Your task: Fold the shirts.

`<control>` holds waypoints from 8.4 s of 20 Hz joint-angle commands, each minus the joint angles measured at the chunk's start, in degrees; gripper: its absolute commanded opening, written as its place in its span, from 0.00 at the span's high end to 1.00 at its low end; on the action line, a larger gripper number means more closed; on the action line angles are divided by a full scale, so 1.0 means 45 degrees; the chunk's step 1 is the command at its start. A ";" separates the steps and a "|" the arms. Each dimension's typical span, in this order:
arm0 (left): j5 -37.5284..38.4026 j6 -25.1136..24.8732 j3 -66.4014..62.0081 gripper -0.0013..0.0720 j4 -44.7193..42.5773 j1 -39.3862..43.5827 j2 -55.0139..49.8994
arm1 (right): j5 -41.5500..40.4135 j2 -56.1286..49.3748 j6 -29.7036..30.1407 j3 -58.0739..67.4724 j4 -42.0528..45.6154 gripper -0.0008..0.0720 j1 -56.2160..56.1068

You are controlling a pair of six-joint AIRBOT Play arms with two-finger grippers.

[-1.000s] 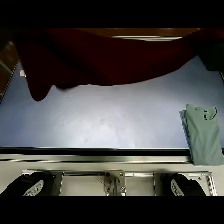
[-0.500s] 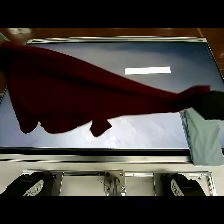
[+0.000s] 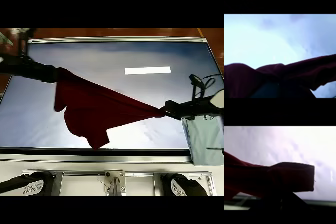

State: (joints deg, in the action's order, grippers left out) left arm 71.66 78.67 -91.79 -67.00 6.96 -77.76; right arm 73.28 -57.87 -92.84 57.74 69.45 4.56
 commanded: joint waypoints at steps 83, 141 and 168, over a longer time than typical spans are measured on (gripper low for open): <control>-0.2681 0.2885 0.3745 0.92 0.0155 -0.2414 -0.2380 | -0.7698 -0.7436 -0.0976 0.3449 -0.2016 0.87 -0.0967; 0.1209 -0.1477 -0.1438 0.93 0.2103 -0.5115 0.4231 | -0.1535 0.0928 0.8393 0.4323 -0.7208 0.90 0.3196; 0.3385 0.0806 0.0461 0.93 0.0549 -0.5110 0.6810 | 0.5663 0.2113 0.2997 0.4299 0.1739 0.90 0.3191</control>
State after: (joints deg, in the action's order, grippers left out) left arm 86.85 82.13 -99.66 -64.27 -15.97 -43.53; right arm 97.78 -41.89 -78.39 85.82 76.25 18.90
